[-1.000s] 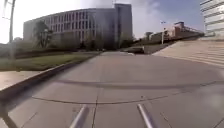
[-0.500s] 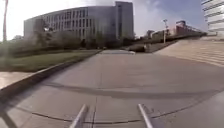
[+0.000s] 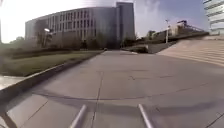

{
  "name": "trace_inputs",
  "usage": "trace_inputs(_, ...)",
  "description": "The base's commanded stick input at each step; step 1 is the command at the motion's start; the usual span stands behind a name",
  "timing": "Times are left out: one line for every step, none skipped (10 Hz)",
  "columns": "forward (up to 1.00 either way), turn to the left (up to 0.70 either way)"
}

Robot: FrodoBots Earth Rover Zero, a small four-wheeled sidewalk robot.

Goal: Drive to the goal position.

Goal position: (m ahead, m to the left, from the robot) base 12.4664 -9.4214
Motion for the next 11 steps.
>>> trace_inputs(0.70, -0.02)
trace_inputs(0.70, -0.14)
trace_inputs(0.70, -0.14)
trace_inputs(0.70, -0.14)
trace_inputs(0.70, -0.14)
trace_inputs(0.70, -0.14)
trace_inputs(0.70, -0.14)
trace_inputs(0.70, -0.14)
trace_inputs(0.70, -0.14)
trace_inputs(0.70, -0.14)
trace_inputs(0.70, -0.14)
